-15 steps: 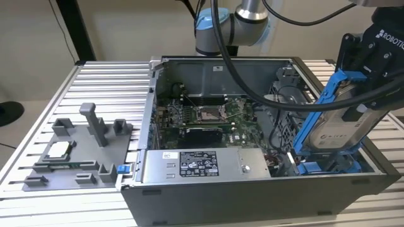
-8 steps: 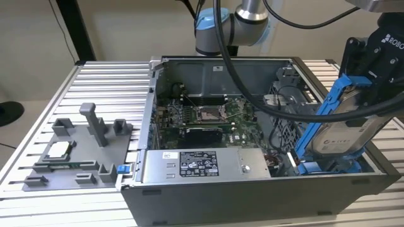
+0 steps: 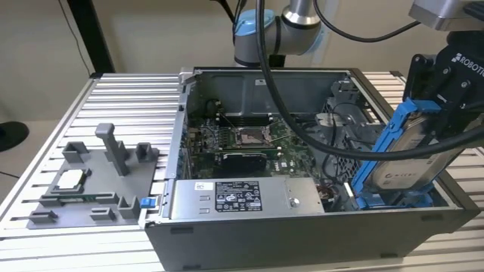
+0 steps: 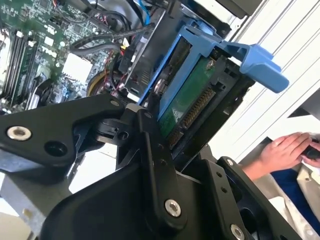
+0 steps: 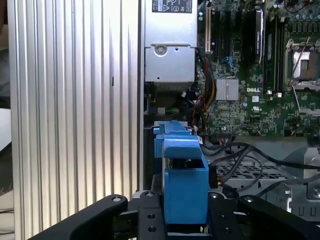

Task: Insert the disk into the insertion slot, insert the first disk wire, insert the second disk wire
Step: 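Insert the disk into the insertion slot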

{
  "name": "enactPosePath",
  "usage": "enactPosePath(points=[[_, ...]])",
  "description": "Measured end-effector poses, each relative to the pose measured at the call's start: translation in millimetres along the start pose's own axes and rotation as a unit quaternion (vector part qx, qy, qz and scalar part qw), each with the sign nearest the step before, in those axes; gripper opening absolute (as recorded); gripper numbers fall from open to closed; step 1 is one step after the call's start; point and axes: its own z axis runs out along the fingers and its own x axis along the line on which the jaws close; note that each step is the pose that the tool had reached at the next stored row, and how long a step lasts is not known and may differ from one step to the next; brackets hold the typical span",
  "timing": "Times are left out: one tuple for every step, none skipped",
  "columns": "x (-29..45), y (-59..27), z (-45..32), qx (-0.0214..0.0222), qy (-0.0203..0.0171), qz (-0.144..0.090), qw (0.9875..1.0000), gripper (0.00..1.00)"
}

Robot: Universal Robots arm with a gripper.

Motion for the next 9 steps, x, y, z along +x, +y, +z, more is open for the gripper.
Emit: enactPosePath(points=[[-1.1,-0.2,1.0,0.0,0.0001,0.0,1.0,0.0],[-2.9,-0.4,1.7,0.0,0.0001,0.0,1.0,0.0],[-4.3,-0.6,2.3,0.0,0.0,0.0,1.0,0.0],[-5.8,-0.8,3.0,0.0,-0.0001,0.0,1.0,0.0],[-6.9,-1.4,3.4,0.0,-0.0001,0.0,1.0,0.0],[-7.3,-2.7,3.9,0.0,-0.0003,0.0,1.0,0.0],[-7.6,-3.9,4.2,0.0,-0.0004,0.0,1.0,0.0],[-7.9,-5.1,4.5,0.0,-0.0004,0.0,1.0,0.0],[-8.2,-5.9,5.1,0.0,-0.0005,0.0,1.0,0.0]])
